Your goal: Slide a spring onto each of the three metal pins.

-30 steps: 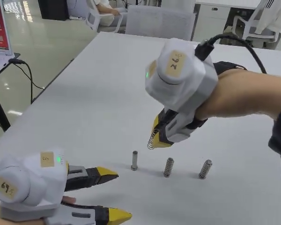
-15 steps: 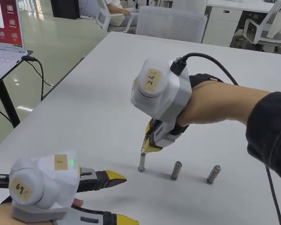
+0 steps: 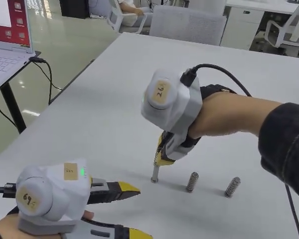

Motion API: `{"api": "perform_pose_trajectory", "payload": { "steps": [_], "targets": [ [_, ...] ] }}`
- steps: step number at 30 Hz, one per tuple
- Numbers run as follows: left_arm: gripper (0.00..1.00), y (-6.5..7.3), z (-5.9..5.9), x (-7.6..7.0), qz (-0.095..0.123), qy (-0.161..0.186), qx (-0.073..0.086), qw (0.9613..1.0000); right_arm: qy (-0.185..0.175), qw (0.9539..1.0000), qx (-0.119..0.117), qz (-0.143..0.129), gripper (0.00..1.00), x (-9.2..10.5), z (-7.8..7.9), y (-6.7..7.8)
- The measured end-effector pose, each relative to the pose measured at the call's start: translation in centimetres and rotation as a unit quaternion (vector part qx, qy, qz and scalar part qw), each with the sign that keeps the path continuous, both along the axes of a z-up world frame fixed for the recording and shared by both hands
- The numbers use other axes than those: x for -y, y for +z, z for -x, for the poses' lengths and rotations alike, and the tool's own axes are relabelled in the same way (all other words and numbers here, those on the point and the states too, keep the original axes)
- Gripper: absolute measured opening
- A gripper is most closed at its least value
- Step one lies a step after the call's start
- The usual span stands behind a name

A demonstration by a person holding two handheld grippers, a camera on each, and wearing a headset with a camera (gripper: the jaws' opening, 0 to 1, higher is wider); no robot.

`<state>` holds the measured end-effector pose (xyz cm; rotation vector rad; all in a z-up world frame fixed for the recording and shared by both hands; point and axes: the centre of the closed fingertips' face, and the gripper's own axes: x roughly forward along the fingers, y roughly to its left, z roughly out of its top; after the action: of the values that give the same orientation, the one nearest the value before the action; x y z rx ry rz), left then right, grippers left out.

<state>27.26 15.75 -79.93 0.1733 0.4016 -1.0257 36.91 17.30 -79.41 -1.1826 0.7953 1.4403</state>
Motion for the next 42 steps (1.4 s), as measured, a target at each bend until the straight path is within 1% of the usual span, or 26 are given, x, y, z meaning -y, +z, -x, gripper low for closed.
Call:
{"api": "perform_pose_trajectory", "payload": {
  "steps": [3,10,14,18,21,28,35,38,42],
  "targets": [
    [0.43,0.0,0.0,0.0,0.001,0.001,0.000,1.0000,-0.002,1.0000,-0.005,0.000,0.08,-0.1,0.0,-0.3],
    [0.43,-0.1,0.0,0.0,-0.001,0.000,0.000,1.0000,-0.010,0.9998,-0.016,0.010,0.08,0.0,-0.3,-1.8],
    [0.43,-0.1,0.1,0.0,-0.002,-0.001,-0.002,1.0000,-0.013,0.9996,-0.021,0.016,0.08,0.1,-0.1,-2.7],
    [0.43,-0.2,0.0,0.0,-0.001,-0.001,-0.002,1.0000,-0.010,0.9992,-0.029,0.024,0.08,0.3,0.6,-3.4],
    [0.43,-0.2,0.0,0.0,-0.002,0.000,-0.003,1.0000,-0.006,0.9991,-0.030,0.029,0.08,0.3,1.0,-3.7],
    [0.42,-0.2,0.0,0.0,-0.004,0.000,-0.003,1.0000,-0.003,0.9990,-0.031,0.031,0.08,0.1,1.4,-4.1],
    [0.42,-0.3,0.0,0.0,-0.005,0.000,-0.004,1.0000,-0.015,0.9987,-0.033,0.035,0.08,0.4,1.3,-5.2],
    [0.42,-0.4,0.1,0.0,-0.007,-0.002,-0.005,1.0000,-0.014,0.9986,-0.034,0.037,0.08,0.5,1.4,-5.4],
    [0.42,-0.4,0.1,0.0,-0.008,-0.003,-0.006,0.9999,-0.019,0.9986,-0.037,0.031,0.09,0.3,1.4,-5.5]
  ]
}}
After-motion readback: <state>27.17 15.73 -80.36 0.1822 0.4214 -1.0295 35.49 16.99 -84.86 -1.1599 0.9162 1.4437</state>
